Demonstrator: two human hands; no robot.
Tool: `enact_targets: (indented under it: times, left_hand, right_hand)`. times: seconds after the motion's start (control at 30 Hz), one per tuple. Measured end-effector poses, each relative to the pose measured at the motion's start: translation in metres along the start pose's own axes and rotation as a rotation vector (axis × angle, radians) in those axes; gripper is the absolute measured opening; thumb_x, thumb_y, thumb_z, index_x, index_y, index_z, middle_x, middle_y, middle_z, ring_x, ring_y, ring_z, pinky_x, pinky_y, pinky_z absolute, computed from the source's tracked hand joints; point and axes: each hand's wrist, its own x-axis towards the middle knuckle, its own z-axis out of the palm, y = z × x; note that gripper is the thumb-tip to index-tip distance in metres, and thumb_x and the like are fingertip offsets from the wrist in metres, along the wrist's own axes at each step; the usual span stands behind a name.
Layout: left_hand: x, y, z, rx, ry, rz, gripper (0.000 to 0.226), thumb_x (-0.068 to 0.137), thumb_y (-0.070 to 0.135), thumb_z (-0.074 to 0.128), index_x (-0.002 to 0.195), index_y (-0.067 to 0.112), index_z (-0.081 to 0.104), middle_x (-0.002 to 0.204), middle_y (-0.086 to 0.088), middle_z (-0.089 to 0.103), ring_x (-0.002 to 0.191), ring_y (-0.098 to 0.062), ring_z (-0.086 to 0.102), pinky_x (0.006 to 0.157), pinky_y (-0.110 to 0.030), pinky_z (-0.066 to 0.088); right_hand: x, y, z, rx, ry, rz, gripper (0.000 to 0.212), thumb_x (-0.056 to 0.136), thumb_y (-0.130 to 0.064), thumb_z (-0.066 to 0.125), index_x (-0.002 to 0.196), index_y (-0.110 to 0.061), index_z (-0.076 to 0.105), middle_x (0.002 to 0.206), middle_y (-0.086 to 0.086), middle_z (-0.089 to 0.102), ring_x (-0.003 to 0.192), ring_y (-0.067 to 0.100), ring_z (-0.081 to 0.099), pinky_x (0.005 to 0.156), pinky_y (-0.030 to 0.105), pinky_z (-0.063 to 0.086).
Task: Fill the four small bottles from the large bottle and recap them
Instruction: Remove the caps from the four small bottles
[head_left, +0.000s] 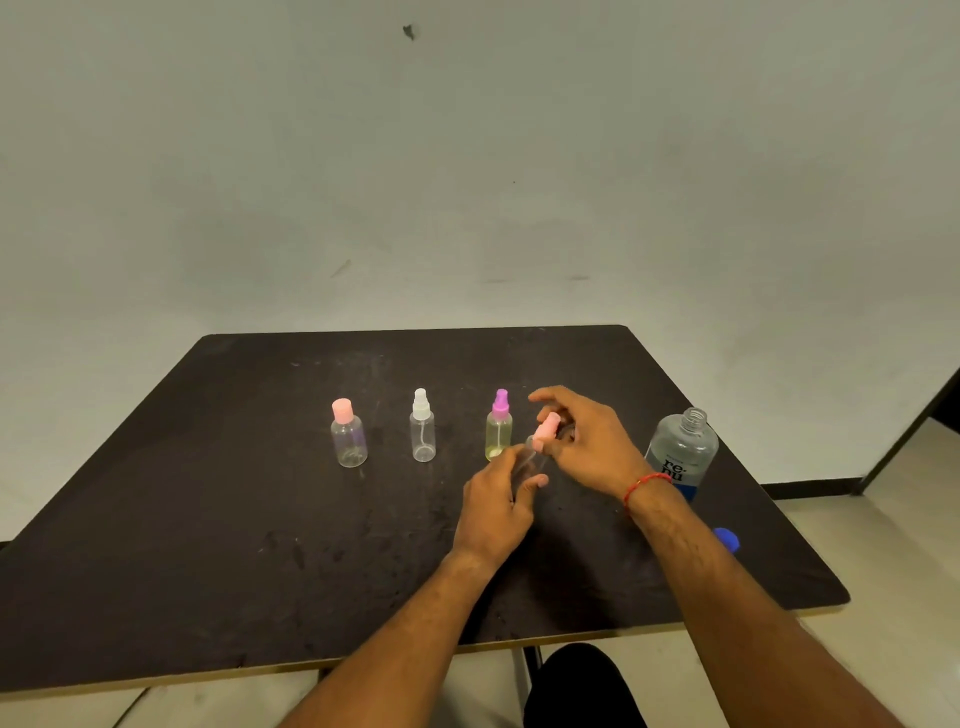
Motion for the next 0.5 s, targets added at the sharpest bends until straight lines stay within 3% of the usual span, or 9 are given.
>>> enact_targets:
  times: [0.07, 0.13, 0.23, 0.33, 0.4, 0.5]
  left_hand:
    - [-0.0007, 0.0005, -0.0003, 0.004, 0.002, -0.003, 0.04, 0.096, 0.021, 0.071, 0.134, 0.015, 0.06, 0.126, 0.002, 0.07, 0.116, -0.004, 0.063, 0.099, -0.011, 0.047]
    - [-0.0014, 0.0021, -0.0009, 0.006, 0.005, -0.001, 0.04, 0.096, 0.021, 0.07, 0.134, 0.015, 0.061, 0.125, 0.001, 0.07, 0.114, -0.006, 0.064, 0.093, -0.005, 0.045]
    - [-0.0015, 0.0027, -0.0008, -0.002, 0.015, 0.005, 0.038, 0.096, 0.024, 0.071, 0.131, 0.014, 0.062, 0.12, 0.0, 0.071, 0.11, -0.008, 0.065, 0.095, -0.017, 0.052]
    - [-0.0006, 0.0023, -0.0009, 0.01, 0.026, 0.002, 0.038, 0.096, 0.027, 0.071, 0.13, 0.014, 0.062, 0.121, -0.001, 0.07, 0.11, -0.011, 0.066, 0.097, -0.027, 0.055]
    - [-0.0004, 0.0025, -0.0013, 0.005, 0.028, -0.003, 0.038, 0.096, 0.028, 0.071, 0.131, 0.015, 0.062, 0.122, 0.0, 0.07, 0.112, -0.01, 0.065, 0.098, -0.027, 0.054]
    - [-0.0006, 0.0036, -0.0018, -0.01, 0.024, -0.011, 0.04, 0.095, 0.028, 0.071, 0.132, 0.016, 0.062, 0.124, 0.0, 0.07, 0.115, -0.01, 0.065, 0.1, -0.026, 0.053]
  right_hand:
    - [-0.0017, -0.0033, 0.0005, 0.0, 0.101, 0.05, 0.037, 0.078, -0.027, 0.08, 0.107, -0.026, 0.058, 0.094, -0.008, 0.061, 0.084, 0.007, 0.06, 0.074, 0.019, 0.049]
    - [-0.0025, -0.0051, 0.0021, 0.018, 0.151, 0.074, 0.032, 0.077, -0.028, 0.081, 0.097, -0.024, 0.056, 0.088, -0.007, 0.061, 0.079, 0.008, 0.061, 0.068, 0.018, 0.048]
    - [-0.002, -0.0046, 0.0045, 0.055, 0.12, 0.038, 0.031, 0.08, -0.01, 0.076, 0.097, -0.025, 0.055, 0.091, -0.007, 0.06, 0.083, 0.01, 0.061, 0.069, 0.017, 0.048]
    - [-0.0025, -0.0051, 0.0018, 0.109, 0.055, -0.009, 0.044, 0.08, 0.007, 0.066, 0.108, -0.025, 0.054, 0.1, -0.005, 0.063, 0.097, 0.011, 0.062, 0.076, 0.019, 0.051]
    - [-0.0034, -0.0059, 0.0015, 0.136, 0.032, -0.031, 0.047, 0.081, 0.005, 0.066, 0.114, -0.025, 0.052, 0.105, -0.006, 0.063, 0.101, 0.011, 0.062, 0.076, 0.018, 0.052]
    - [-0.0044, -0.0061, 0.0035, 0.131, 0.075, 0.042, 0.043, 0.08, -0.016, 0.077, 0.113, -0.026, 0.052, 0.101, -0.009, 0.06, 0.093, 0.009, 0.061, 0.07, 0.015, 0.049]
